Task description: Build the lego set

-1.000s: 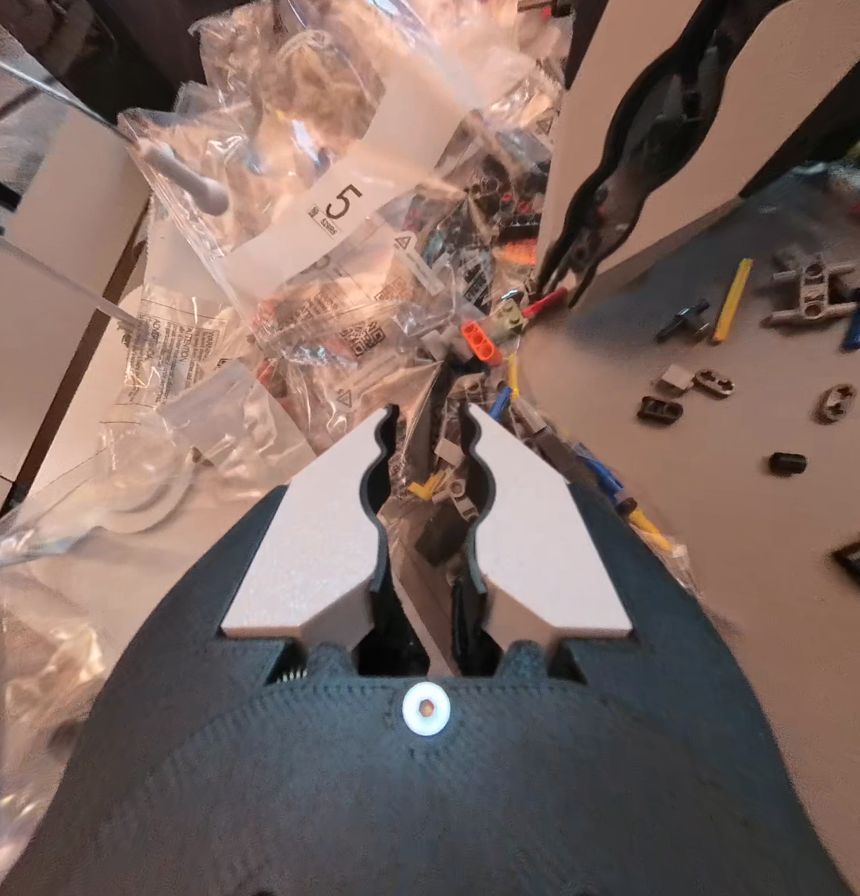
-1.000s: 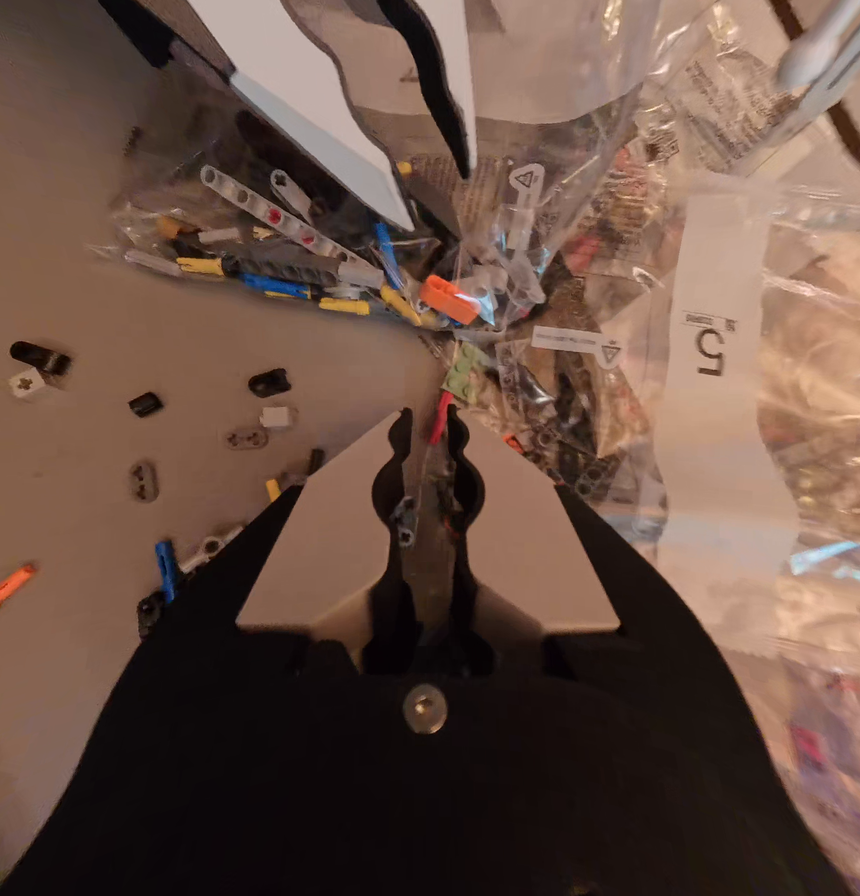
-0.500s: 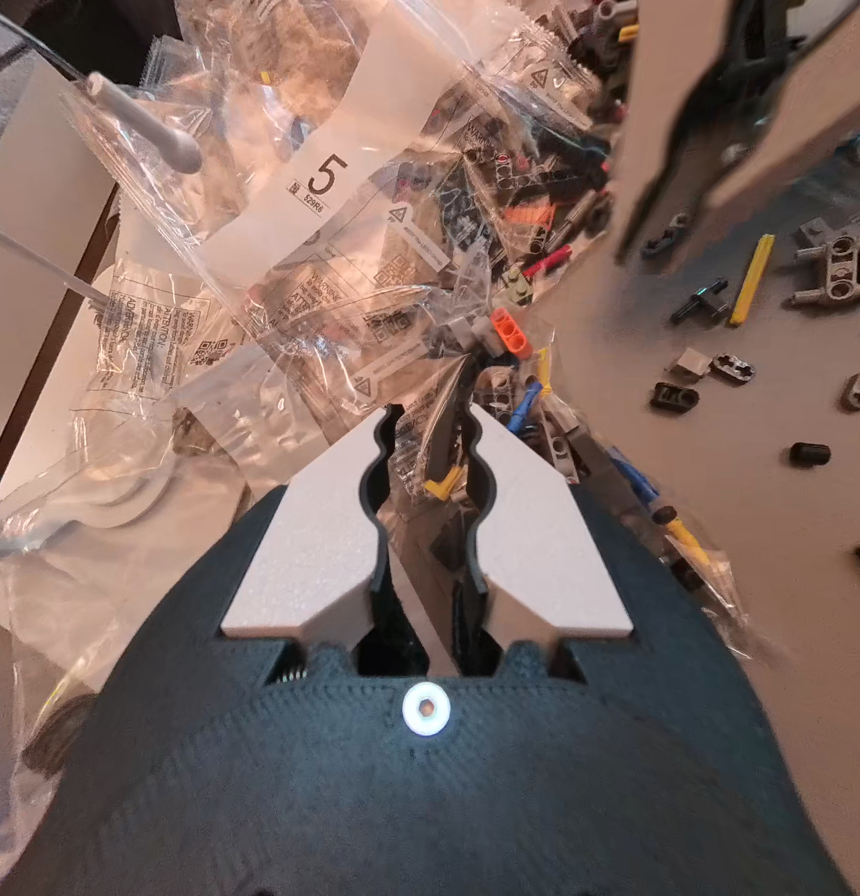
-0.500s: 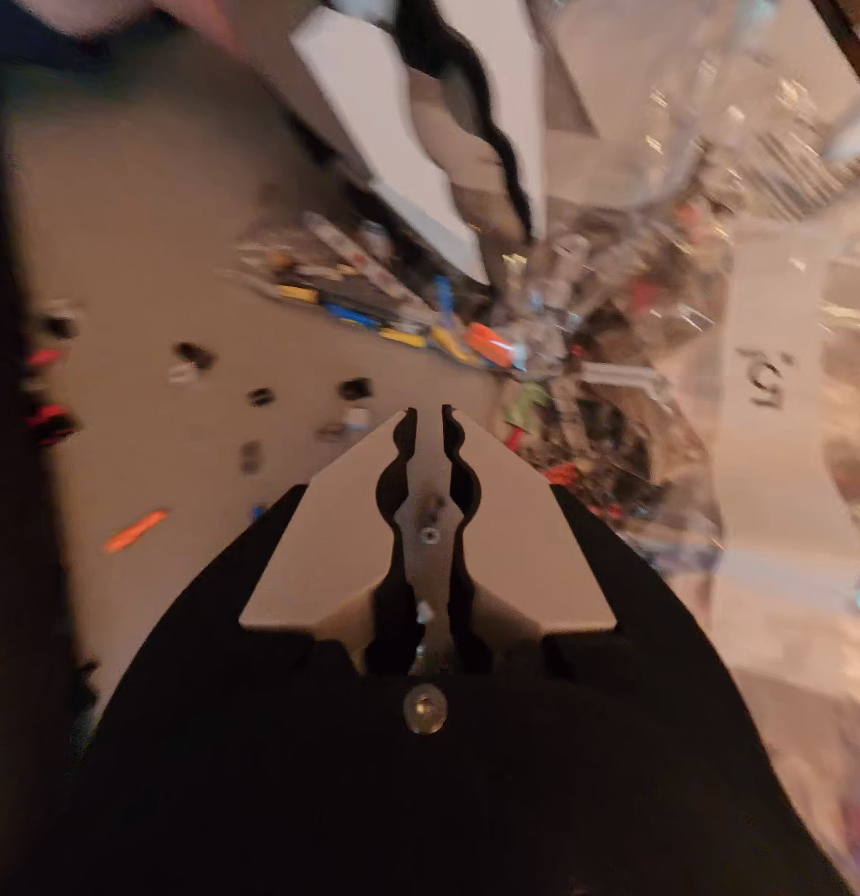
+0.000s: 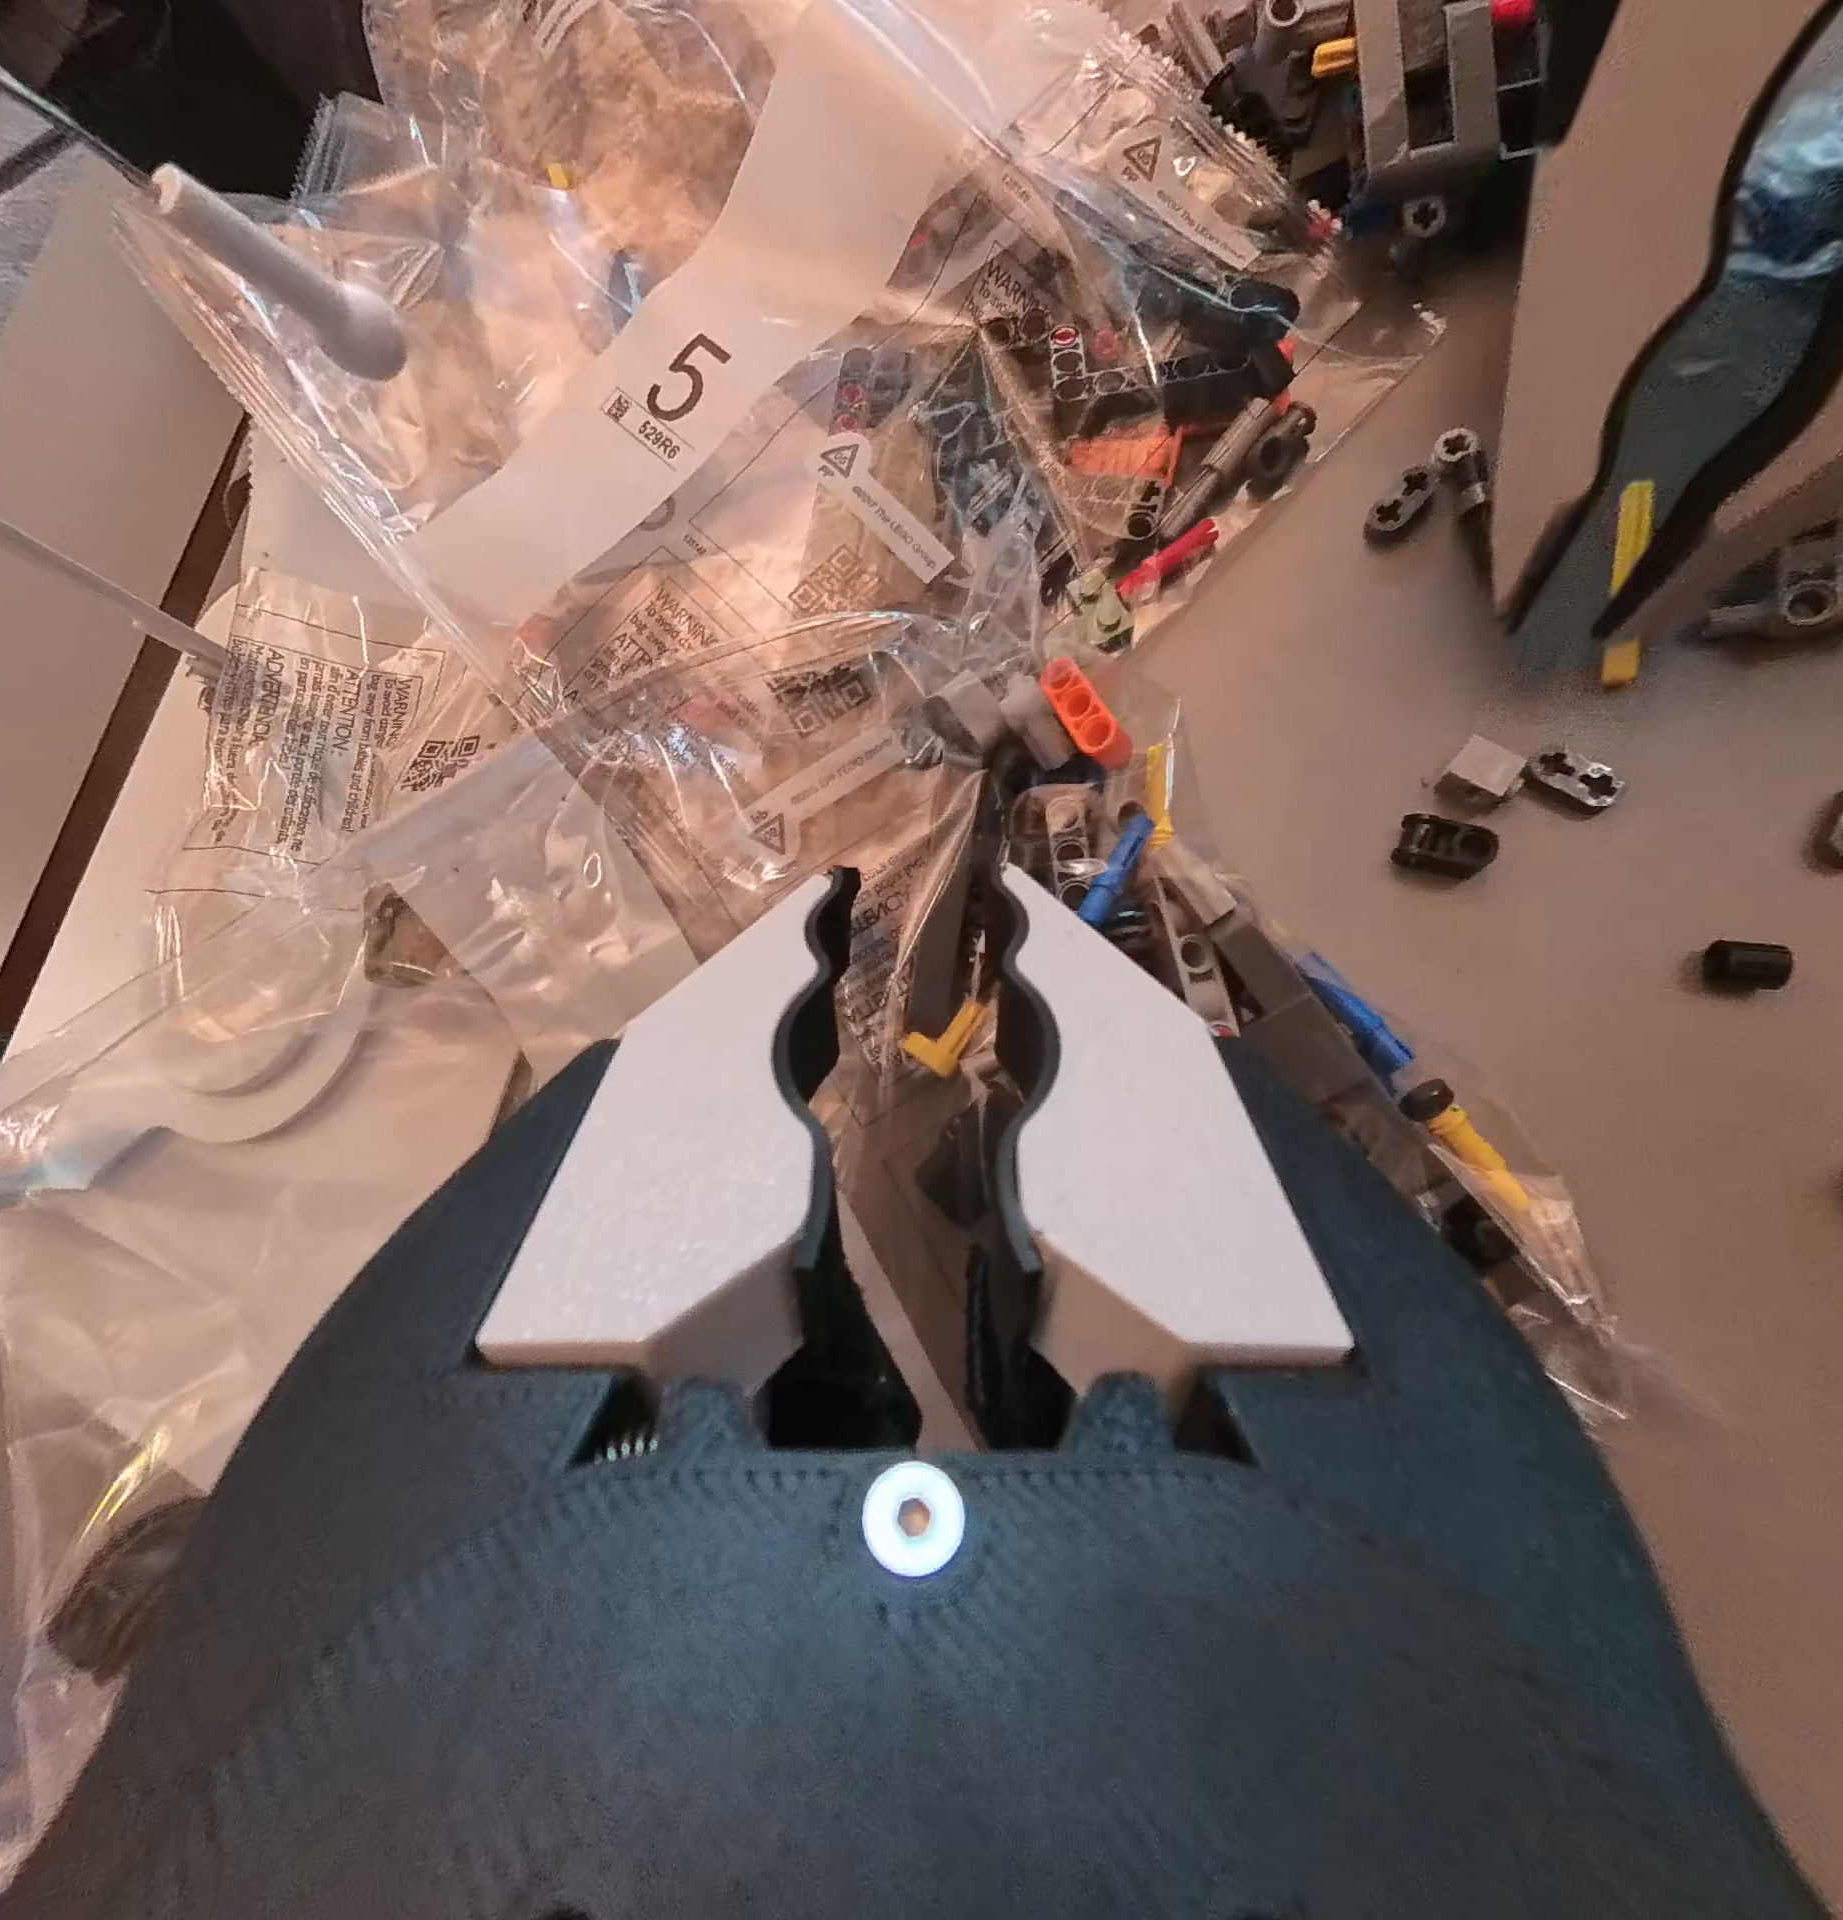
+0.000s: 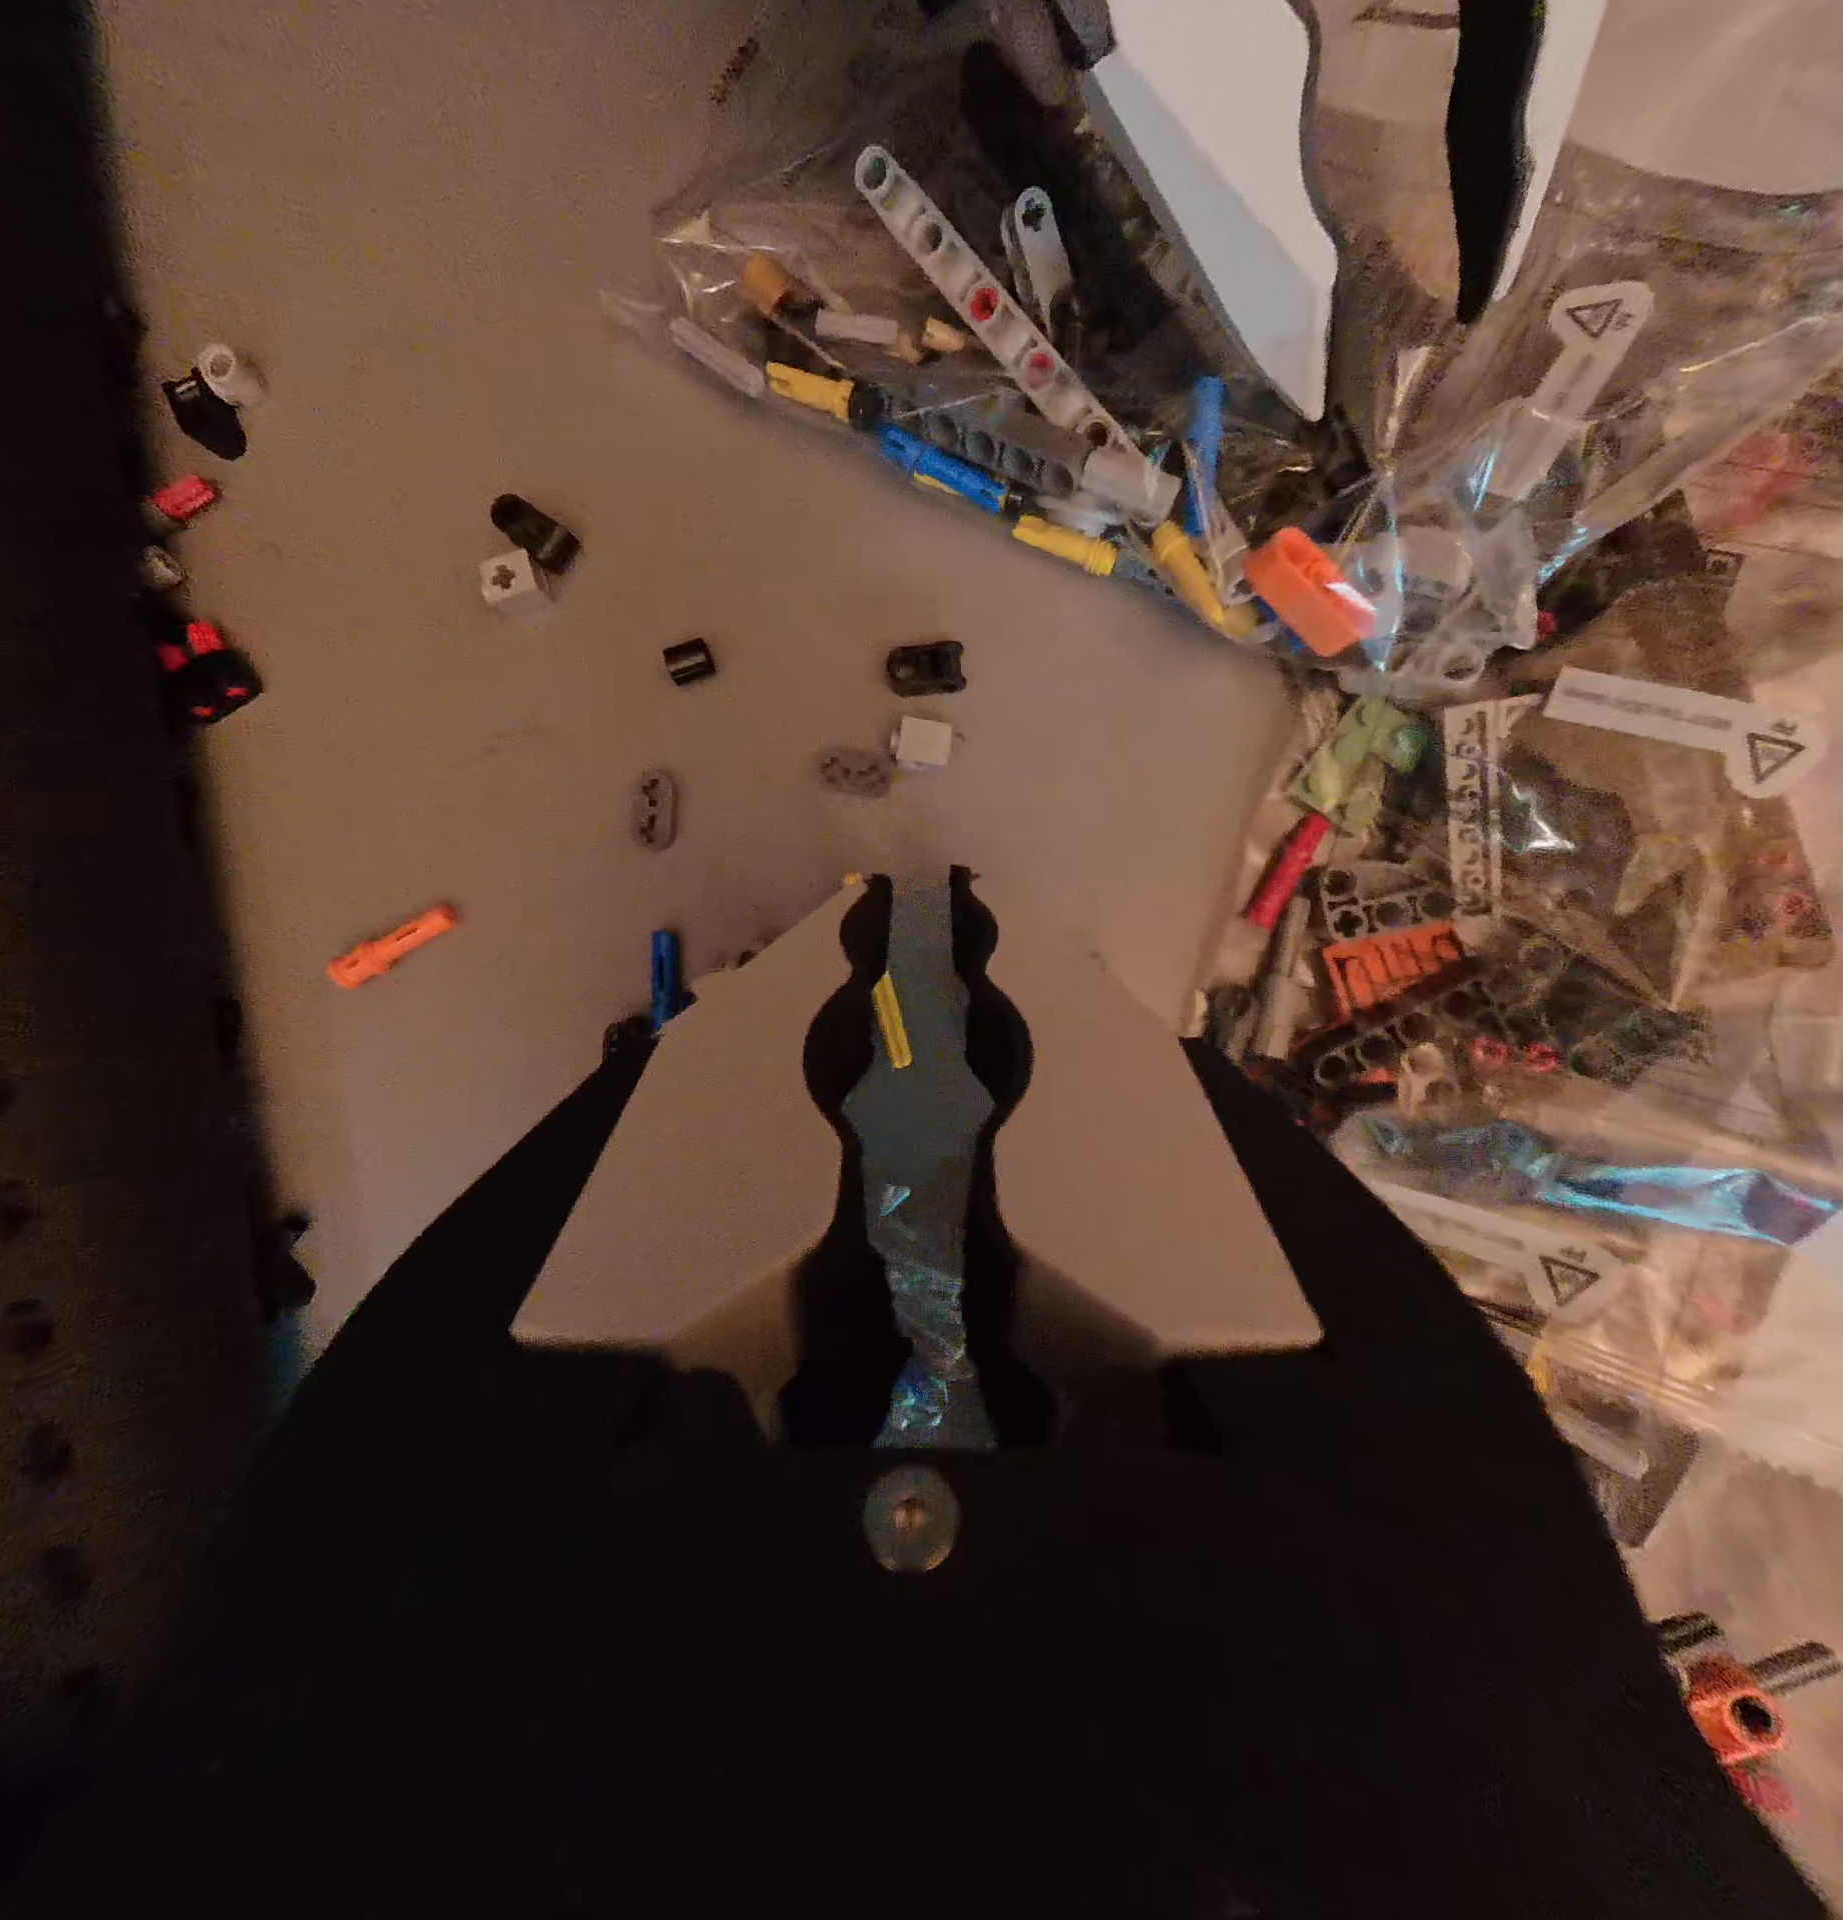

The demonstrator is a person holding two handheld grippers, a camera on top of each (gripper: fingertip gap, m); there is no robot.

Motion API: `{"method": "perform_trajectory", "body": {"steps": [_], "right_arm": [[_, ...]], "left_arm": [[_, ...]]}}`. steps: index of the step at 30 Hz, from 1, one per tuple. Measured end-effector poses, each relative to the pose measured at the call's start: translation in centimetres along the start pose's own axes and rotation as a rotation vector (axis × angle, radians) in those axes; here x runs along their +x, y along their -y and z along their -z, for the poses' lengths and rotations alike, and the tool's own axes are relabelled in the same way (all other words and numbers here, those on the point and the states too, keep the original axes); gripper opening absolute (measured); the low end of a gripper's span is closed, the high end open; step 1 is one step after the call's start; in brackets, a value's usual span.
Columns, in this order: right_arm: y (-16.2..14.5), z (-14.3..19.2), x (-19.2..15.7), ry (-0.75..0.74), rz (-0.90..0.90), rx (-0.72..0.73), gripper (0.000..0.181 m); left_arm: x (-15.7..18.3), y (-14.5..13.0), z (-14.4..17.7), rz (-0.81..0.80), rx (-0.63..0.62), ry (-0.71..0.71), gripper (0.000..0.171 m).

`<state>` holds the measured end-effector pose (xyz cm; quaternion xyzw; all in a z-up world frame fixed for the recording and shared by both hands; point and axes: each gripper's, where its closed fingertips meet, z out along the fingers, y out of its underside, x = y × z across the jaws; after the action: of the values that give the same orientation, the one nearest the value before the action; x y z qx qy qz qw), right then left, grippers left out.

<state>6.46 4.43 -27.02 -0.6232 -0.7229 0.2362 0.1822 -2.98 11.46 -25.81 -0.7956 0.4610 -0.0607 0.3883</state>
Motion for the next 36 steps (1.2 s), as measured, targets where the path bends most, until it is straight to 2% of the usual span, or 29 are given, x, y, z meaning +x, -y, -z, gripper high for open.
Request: {"method": "perform_trajectory", "body": {"steps": [5, 7, 10, 13, 16, 21, 22, 25, 27, 29, 31, 33, 36], "right_arm": [[-1.6, 0.4, -1.1, 0.071, -0.021, -0.036, 0.014], [-1.1, 0.0, -1.8, 0.109, -0.011, -0.025, 0.01], [-0.1, -0.8, -2.7, 0.136, 0.034, -0.009, 0.018], [0.1, 0.3, -3.6, 0.163, 0.066, 0.027, 0.02], [-0.9, 1.3, -3.9, 0.17, 0.075, 0.008, 0.022], [-2.3, 1.4, -3.8, 0.173, 0.06, -0.034, 0.01], [-1.9, 1.1, -4.0, 0.187, 0.056, -0.021, 0.004], [-1.0, 0.4, -3.1, 0.117, 0.079, -0.019, 0.005], [0.2, 0.6, -3.2, 0.108, 0.095, 0.027, 0.013], [1.4, 1.0, -5.5, 0.204, 0.139, 0.091, 0.015], [1.7, 1.0, -8.0, 0.303, 0.202, 0.091, 0.015], [1.0, 0.6, -10.2, 0.398, 0.246, 0.041, 0.016], [-0.6, 0.3, -11.4, 0.469, 0.246, -0.035, 0.015]], "left_arm": [[0.1, 0.0, 0.0, -0.005, -0.001, -0.003, 0.023], [0.2, 0.0, -0.1, -0.006, 0.0, -0.005, 0.023], [0.3, 0.0, -0.2, -0.009, -0.001, -0.008, 0.023], [0.3, 0.0, -0.1, -0.013, -0.002, -0.007, 0.023], [0.3, 0.0, -0.1, -0.014, -0.001, -0.006, 0.023], [0.3, 0.0, -0.2, -0.015, 0.0, -0.009, 0.023], [0.3, 0.0, -0.2, -0.015, 0.001, -0.009, 0.022], [0.4, 0.0, -0.2, -0.018, 0.0, -0.008, 0.023], [0.4, 0.0, -0.2, -0.018, 0.0, -0.008, 0.023], [0.4, 0.0, -0.2, -0.017, 0.0, -0.008, 0.023], [0.3, 0.0, -0.3, -0.015, 0.001, -0.008, 0.023], [0.3, 0.0, -0.3, -0.014, 0.002, -0.01, 0.022], [0.3, 0.0, -0.3, -0.013, 0.003, -0.011, 0.022]]}}
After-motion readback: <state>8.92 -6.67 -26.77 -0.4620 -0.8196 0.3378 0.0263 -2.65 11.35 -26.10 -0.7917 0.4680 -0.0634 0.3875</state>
